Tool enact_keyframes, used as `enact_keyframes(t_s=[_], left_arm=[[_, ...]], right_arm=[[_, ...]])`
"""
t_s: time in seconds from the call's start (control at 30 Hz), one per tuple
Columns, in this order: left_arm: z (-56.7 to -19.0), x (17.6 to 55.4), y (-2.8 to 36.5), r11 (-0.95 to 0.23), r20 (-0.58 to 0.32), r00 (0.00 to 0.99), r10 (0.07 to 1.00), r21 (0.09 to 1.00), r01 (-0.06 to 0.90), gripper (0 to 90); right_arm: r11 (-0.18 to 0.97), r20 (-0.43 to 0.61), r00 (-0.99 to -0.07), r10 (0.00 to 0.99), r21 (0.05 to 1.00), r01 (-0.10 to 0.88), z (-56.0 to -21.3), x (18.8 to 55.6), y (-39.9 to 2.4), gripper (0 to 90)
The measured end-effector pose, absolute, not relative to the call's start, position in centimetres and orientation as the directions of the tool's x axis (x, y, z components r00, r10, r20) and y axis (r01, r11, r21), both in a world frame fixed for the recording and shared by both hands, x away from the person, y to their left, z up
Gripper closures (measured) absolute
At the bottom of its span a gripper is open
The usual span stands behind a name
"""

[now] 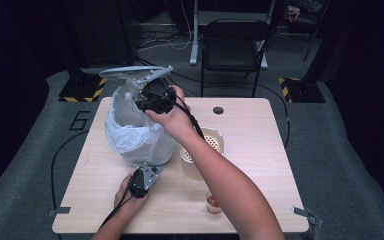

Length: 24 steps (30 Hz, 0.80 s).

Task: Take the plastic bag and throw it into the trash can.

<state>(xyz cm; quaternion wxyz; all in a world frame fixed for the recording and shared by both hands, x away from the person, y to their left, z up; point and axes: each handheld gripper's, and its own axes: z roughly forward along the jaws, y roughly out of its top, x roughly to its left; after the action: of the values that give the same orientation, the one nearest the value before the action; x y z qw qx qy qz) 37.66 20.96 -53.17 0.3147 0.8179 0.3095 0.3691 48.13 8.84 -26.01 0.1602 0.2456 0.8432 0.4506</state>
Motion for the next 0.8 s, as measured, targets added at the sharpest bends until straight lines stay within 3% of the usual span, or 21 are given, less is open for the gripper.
enact_keyframes(t_s=[0.27,0.47,0.6,0.8], left_arm=[[-53.2,37.7,21.0,-0.611,0.409,0.536,0.738,0.743,0.274,90.0],[-53.2,37.7,21.0,-0.611,0.409,0.536,0.738,0.743,0.274,90.0],[-53.2,37.7,21.0,-0.61,0.409,0.536,0.738,0.743,0.273,90.0],[-53.2,37.7,20.9,-0.61,0.409,0.536,0.739,0.744,0.274,90.0]], right_arm=[[0.483,-0.043,-0.825,0.564,0.827,0.288,-26.7,48.9,9.4,69.3],[0.474,-0.015,-0.817,0.576,0.821,0.319,-27.4,49.2,9.8,49.0],[0.47,-0.024,-0.809,0.587,0.824,0.317,-27.5,48.9,9.9,40.5],[0.468,-0.042,-0.811,0.584,0.833,0.294,-27.2,48.5,9.4,39.3]])
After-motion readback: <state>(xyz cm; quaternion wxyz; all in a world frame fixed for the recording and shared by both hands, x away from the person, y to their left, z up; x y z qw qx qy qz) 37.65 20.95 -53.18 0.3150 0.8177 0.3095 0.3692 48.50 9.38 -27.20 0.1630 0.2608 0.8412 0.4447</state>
